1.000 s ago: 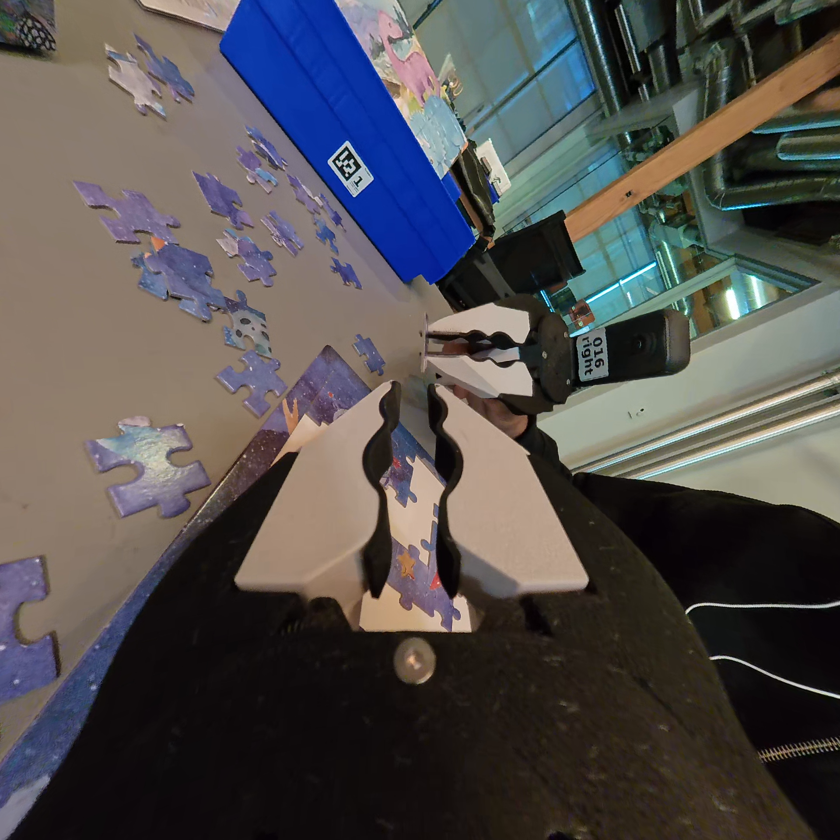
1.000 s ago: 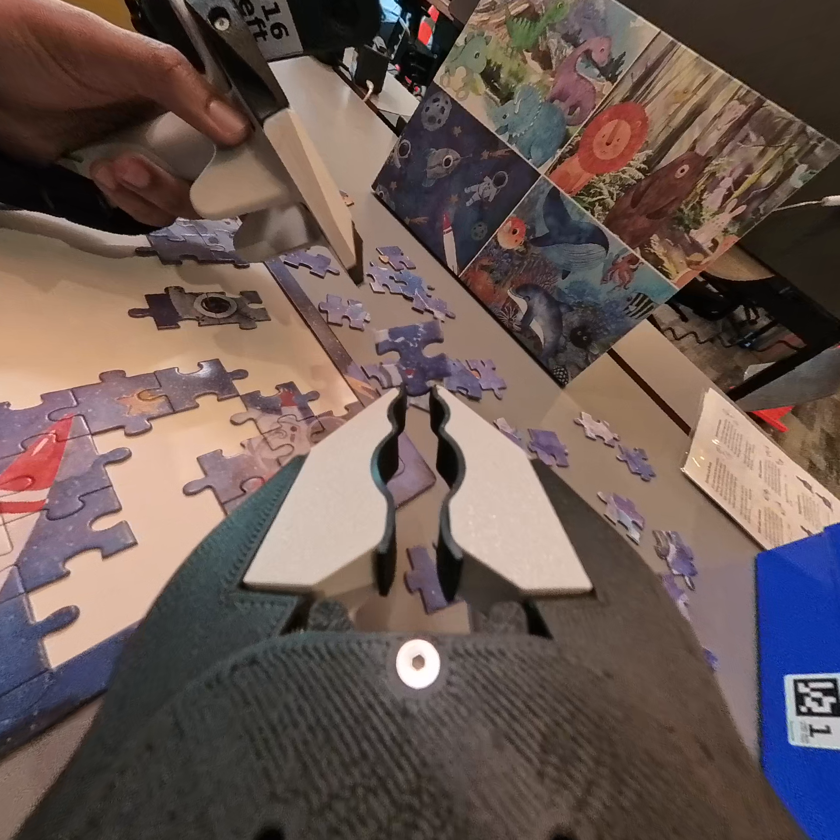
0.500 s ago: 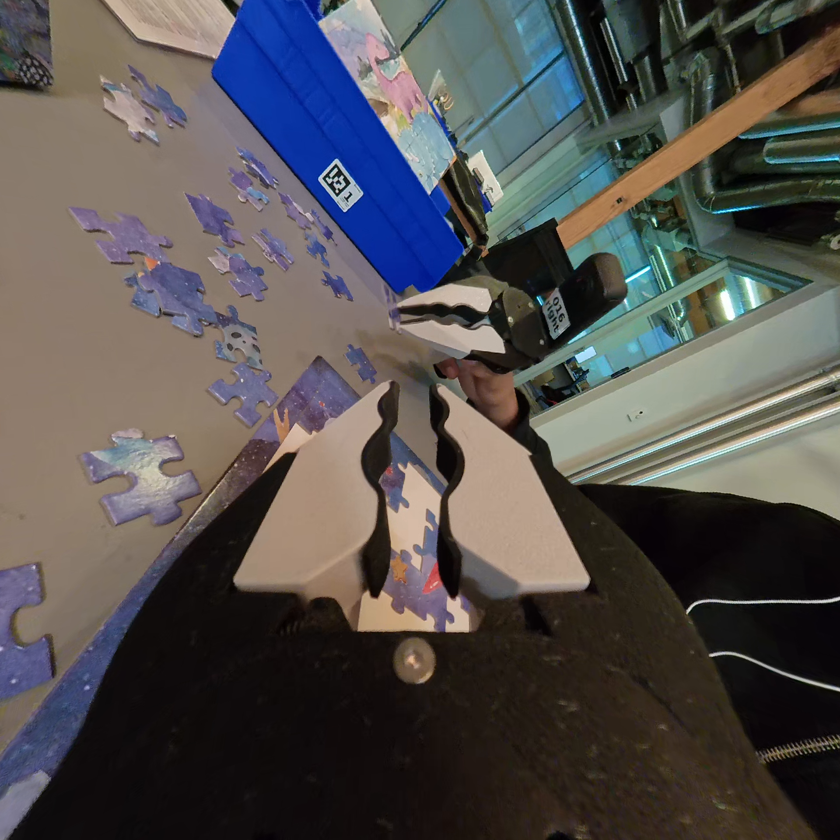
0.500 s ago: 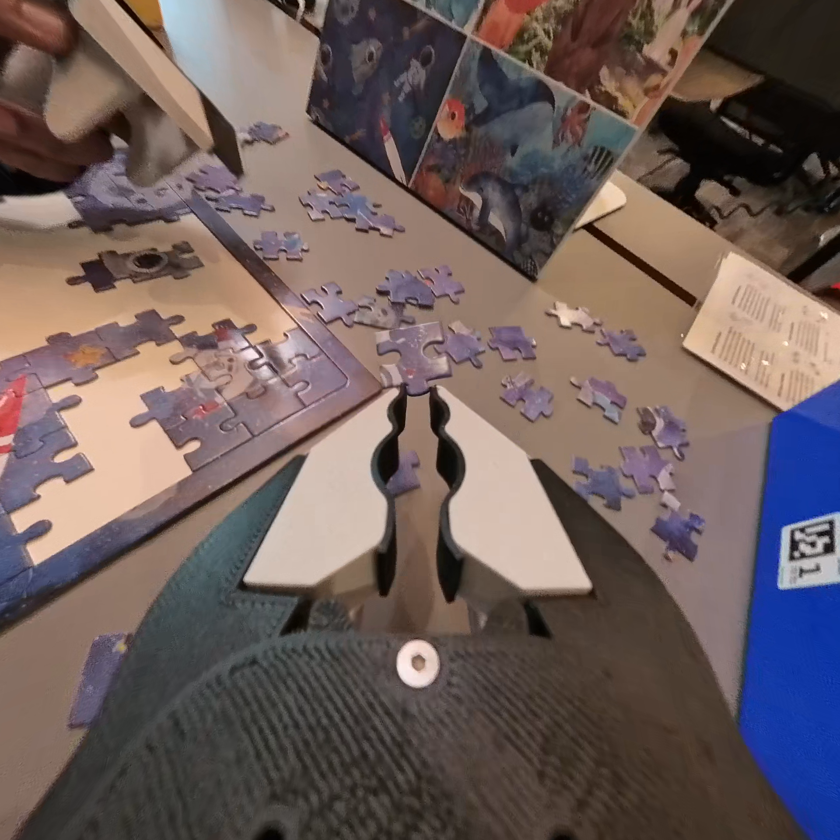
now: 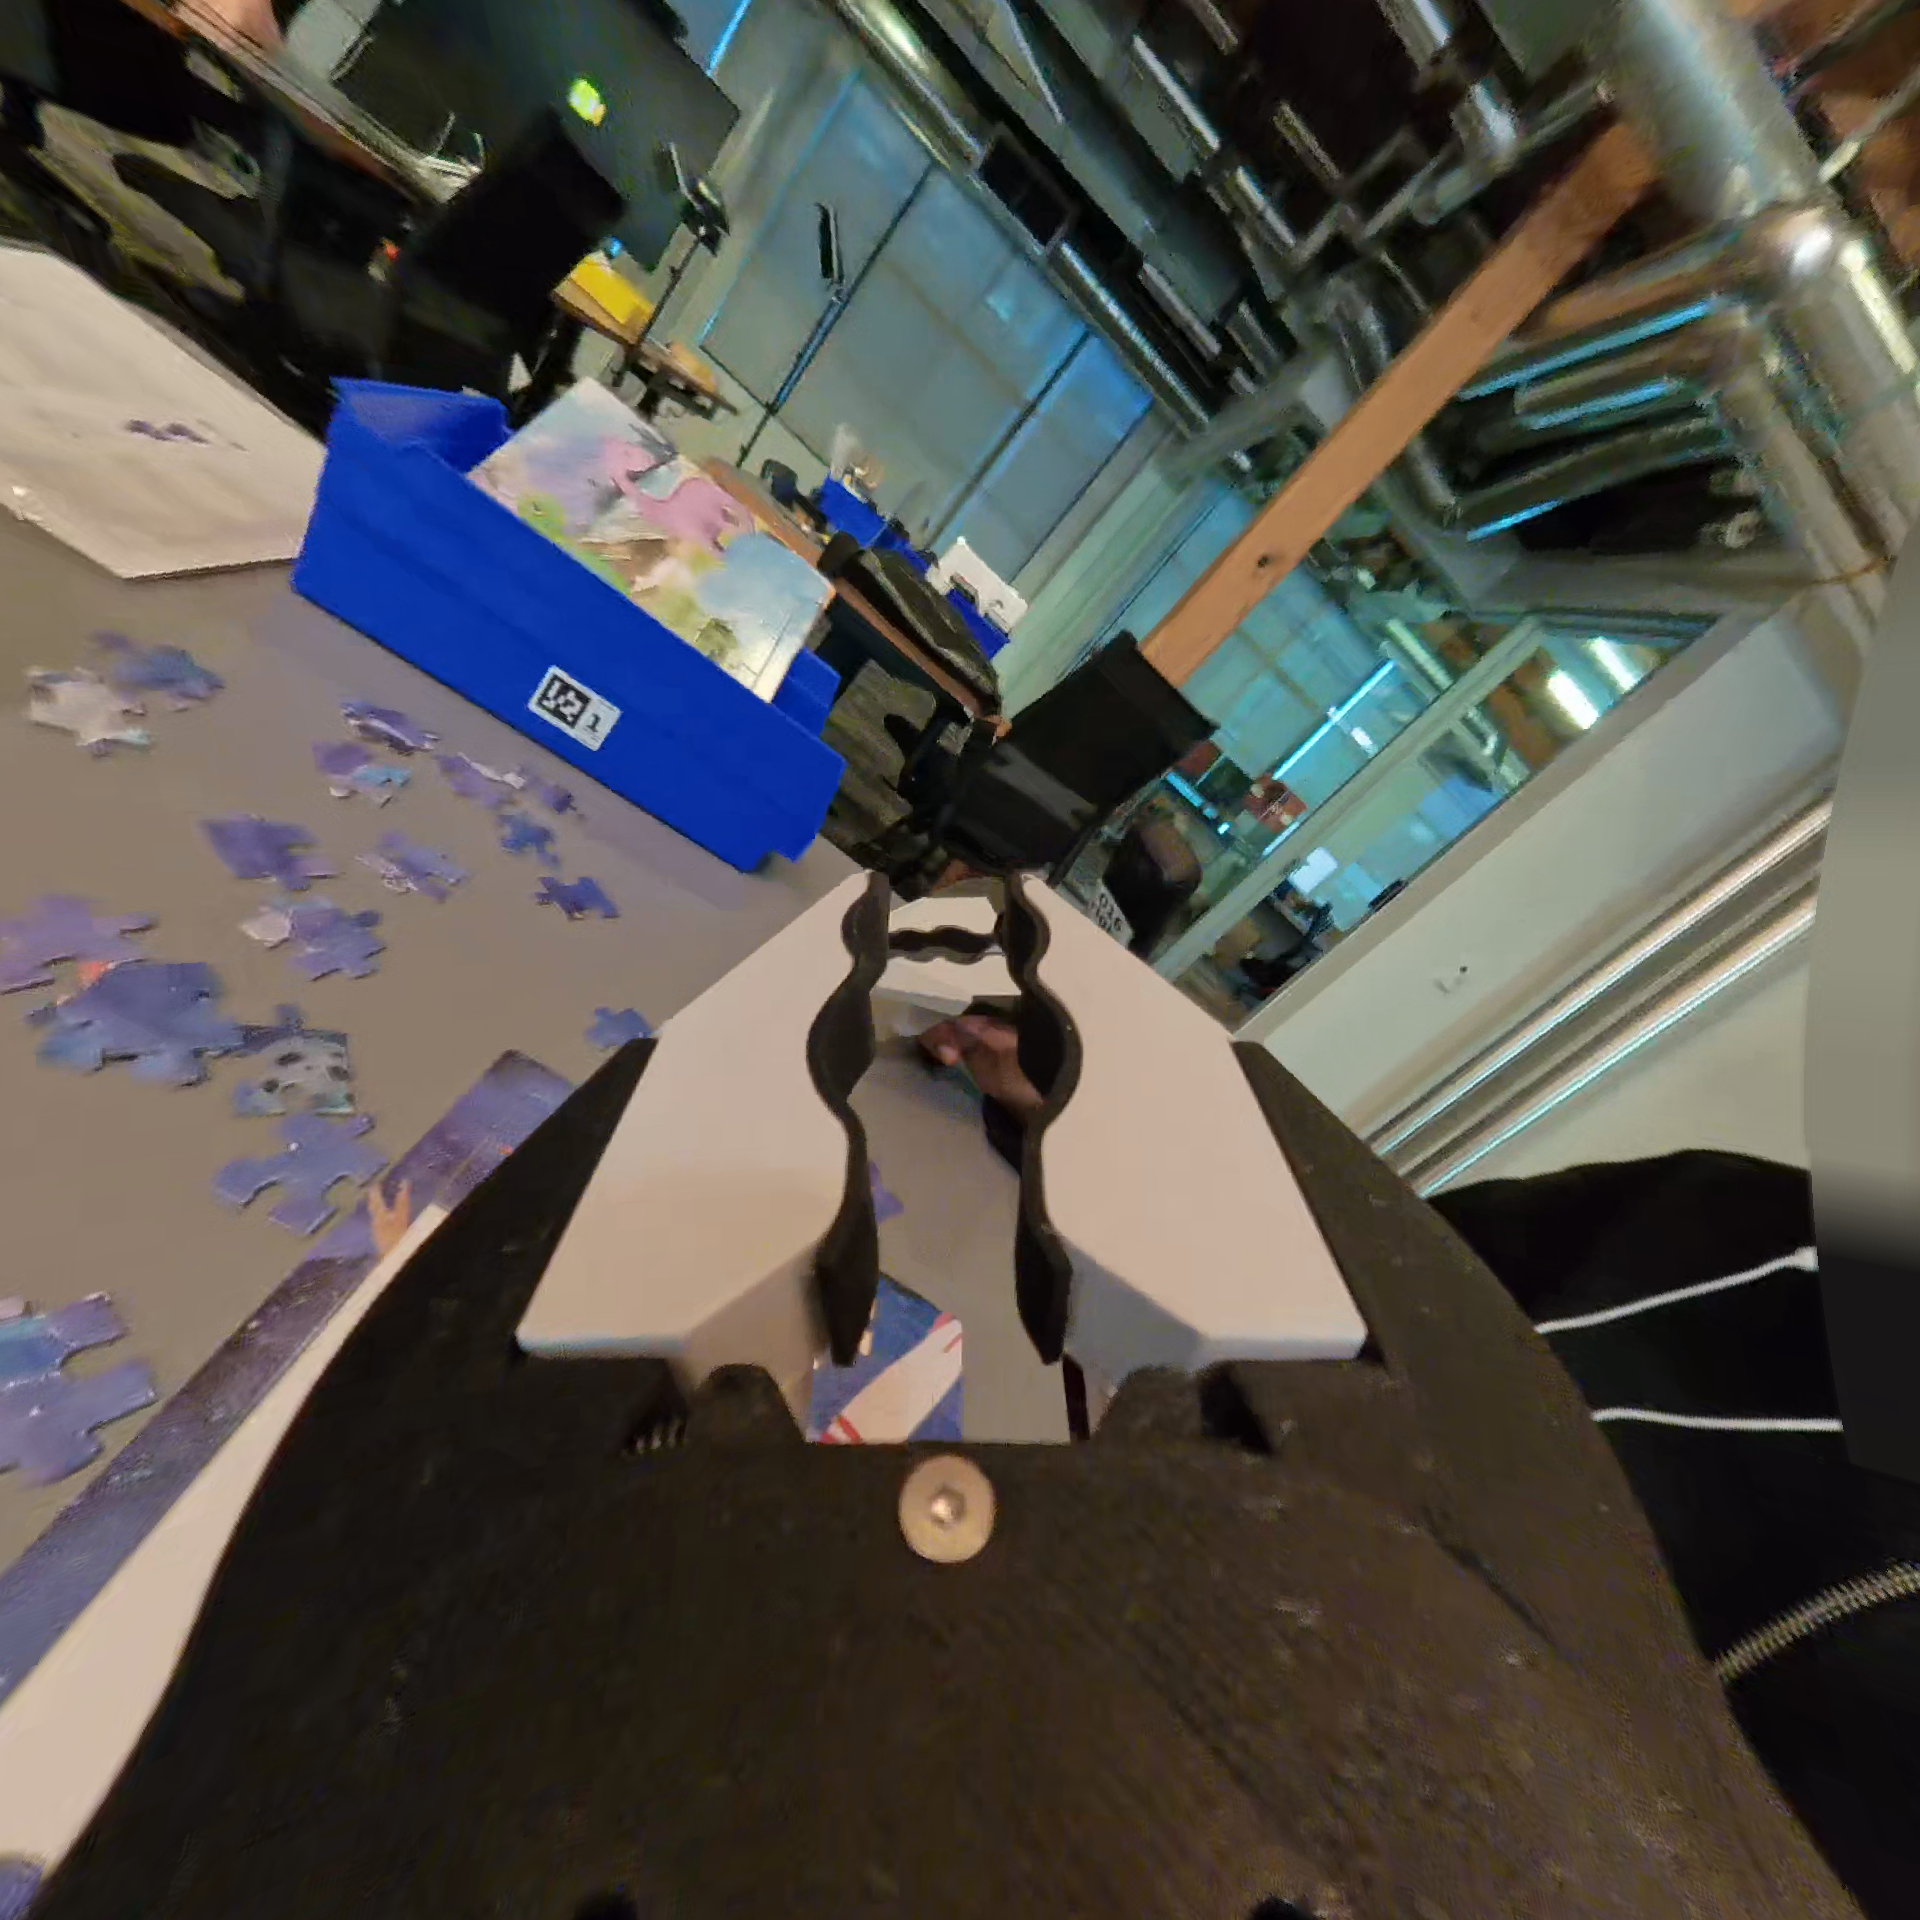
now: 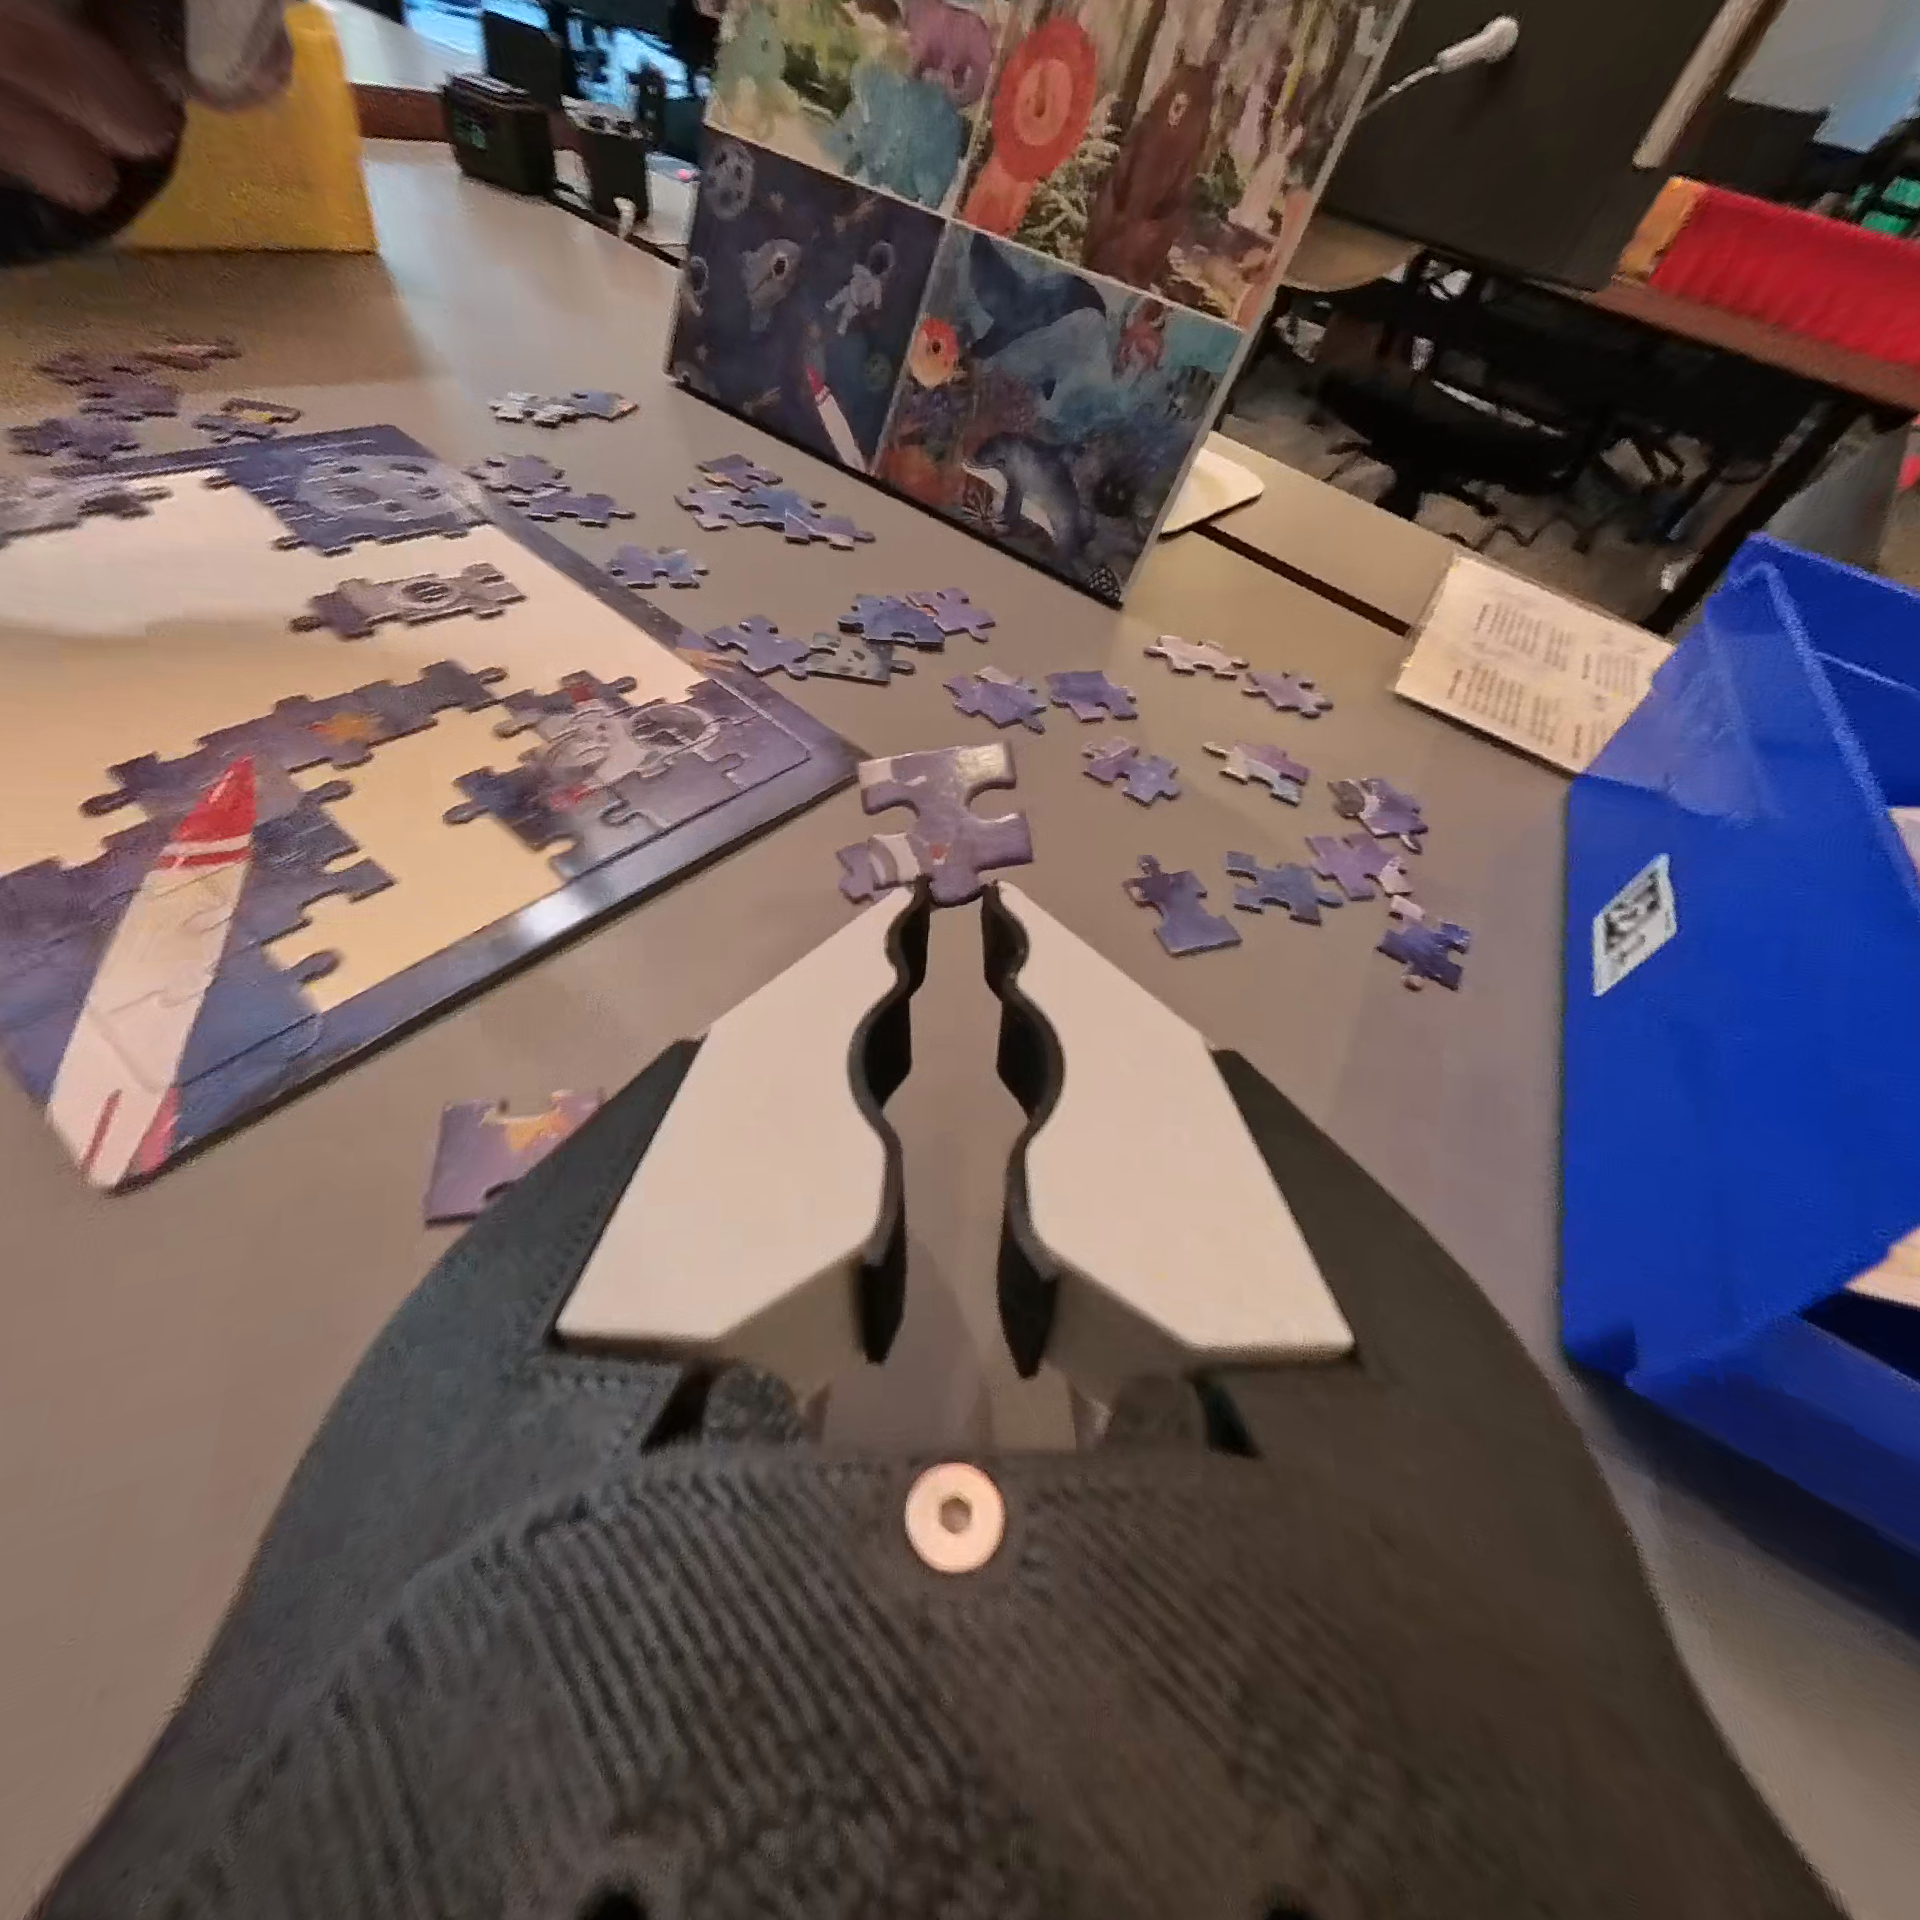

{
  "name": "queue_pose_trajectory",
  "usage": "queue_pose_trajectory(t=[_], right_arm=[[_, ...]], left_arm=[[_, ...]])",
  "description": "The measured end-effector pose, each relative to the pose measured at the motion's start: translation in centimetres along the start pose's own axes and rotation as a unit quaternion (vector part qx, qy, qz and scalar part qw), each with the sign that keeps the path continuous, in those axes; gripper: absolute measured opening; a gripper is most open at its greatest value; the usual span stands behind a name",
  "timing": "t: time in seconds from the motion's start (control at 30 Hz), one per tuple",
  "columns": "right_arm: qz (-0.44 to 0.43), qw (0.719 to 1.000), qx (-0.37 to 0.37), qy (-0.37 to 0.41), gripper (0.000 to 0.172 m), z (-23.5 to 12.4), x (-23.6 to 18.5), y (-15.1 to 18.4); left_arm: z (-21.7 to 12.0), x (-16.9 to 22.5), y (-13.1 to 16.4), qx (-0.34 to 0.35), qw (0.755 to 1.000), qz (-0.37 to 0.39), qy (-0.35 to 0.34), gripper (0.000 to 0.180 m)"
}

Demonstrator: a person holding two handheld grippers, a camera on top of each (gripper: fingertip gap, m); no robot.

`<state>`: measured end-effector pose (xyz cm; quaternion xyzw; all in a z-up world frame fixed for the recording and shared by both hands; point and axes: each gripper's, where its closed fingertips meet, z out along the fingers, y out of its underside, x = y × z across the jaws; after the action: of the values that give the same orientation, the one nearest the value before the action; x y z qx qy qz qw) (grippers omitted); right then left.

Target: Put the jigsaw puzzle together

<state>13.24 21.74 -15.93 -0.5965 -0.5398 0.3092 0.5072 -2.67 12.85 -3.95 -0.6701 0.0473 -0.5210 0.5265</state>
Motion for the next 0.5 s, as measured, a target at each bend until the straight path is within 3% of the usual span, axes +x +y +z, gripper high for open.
queue_pose_trajectory(t=[0.13,0.27,0.33,0.43,0.5], right_arm=[[0.000,0.999,0.001,-0.049,0.008,-0.6,-1.2,0.2],[0.001,0.999,0.032,-0.026,0.008,-1.3,-0.5,-0.5],[0.010,0.999,0.032,-0.017,0.008,-1.4,-0.1,-0.5],[0.025,0.999,0.022,0.002,0.008,-1.3,0.8,-0.2],[0.033,0.999,0.001,0.014,0.008,-0.9,1.2,0.3]], left_arm=[[-0.8,0.6,1.5,-0.041,0.992,0.078,-0.093,0.023],[-4.7,-1.1,2.7,-0.054,0.972,0.110,-0.198,0.027],[-8.0,-3.3,3.0,-0.051,0.953,0.128,-0.272,0.029],[-14.4,-8.4,3.9,-0.056,0.900,0.153,-0.403,0.023],[-17.8,-10.4,4.6,-0.059,0.881,0.146,-0.445,0.023]])
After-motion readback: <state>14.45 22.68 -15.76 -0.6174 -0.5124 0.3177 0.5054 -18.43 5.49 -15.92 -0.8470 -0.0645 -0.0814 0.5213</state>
